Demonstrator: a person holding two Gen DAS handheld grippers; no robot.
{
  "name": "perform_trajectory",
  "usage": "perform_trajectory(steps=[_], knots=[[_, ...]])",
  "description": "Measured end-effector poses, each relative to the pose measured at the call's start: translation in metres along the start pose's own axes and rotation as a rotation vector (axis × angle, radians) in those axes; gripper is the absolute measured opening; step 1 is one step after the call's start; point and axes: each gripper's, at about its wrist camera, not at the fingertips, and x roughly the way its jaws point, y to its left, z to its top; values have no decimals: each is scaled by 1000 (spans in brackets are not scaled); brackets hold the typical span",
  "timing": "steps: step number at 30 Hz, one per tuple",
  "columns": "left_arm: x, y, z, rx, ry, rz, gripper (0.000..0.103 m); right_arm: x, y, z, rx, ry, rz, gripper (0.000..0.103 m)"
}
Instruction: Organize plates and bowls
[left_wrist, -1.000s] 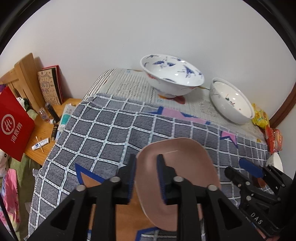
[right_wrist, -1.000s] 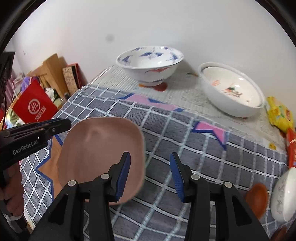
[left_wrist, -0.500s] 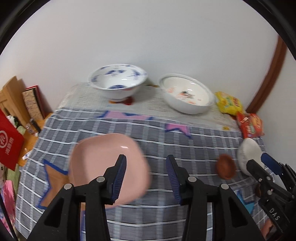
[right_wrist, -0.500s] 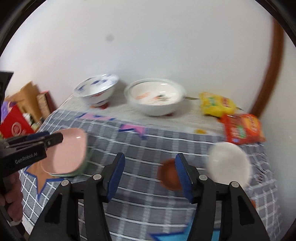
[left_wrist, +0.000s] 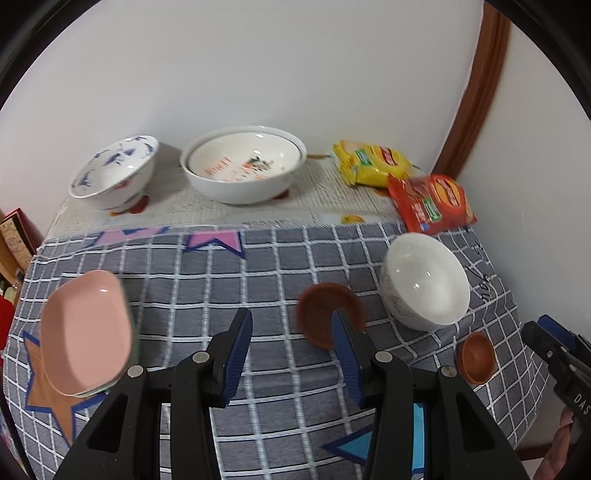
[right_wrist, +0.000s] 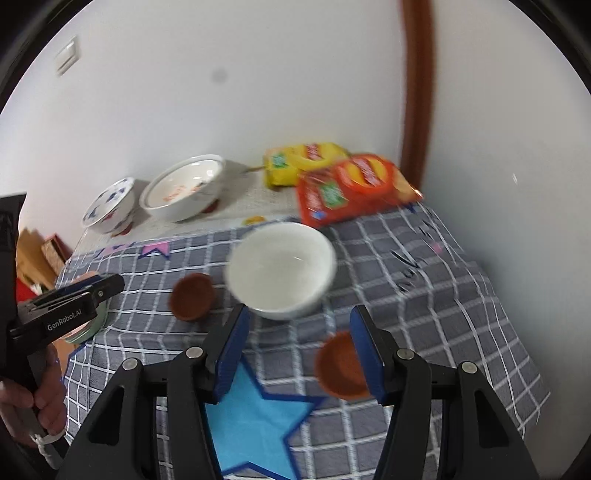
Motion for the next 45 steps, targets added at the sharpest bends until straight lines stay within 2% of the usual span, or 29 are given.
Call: perform_trajectory(steps=[5, 7, 9, 12, 18, 21, 24, 28, 32, 37, 40, 45], knots=[[17, -11, 0, 22, 30, 11, 43, 11, -40, -13, 60, 27, -27, 56], [26, -7, 1, 5, 46, 19, 59, 18, -50, -17, 74, 41, -39, 56], [34, -1, 2, -17, 50, 31, 64, 26, -56, -22, 86, 54, -52, 56], [48, 10, 1, -44, 65, 59, 64, 39, -63, -31, 91, 82, -56, 56], [73, 19, -2, -57, 104, 47, 64, 60, -72, -47, 126, 123, -60, 56], [84, 16, -3, -52, 119, 36, 64, 68, -75, -52, 142, 138, -57, 51], [92, 14, -4, -47, 131, 32, 63, 74, -77, -55, 146, 148, -47, 48], [100, 10, -4, -39, 137, 17, 63, 79, -80, -56, 165, 156, -18, 40], [106, 6, -4, -29, 147, 3, 63, 84, -80, -55, 160, 162, -30, 34], [111, 2, -5, -20, 156, -10, 56, 89, -79, -53, 153, 168, -33, 30], [113, 0, -6, -13, 159, -17, 49, 92, -77, -53, 148, 175, -30, 23], [118, -2, -6, -10, 173, -28, 42, 95, -73, -51, 134, 179, -37, 18]])
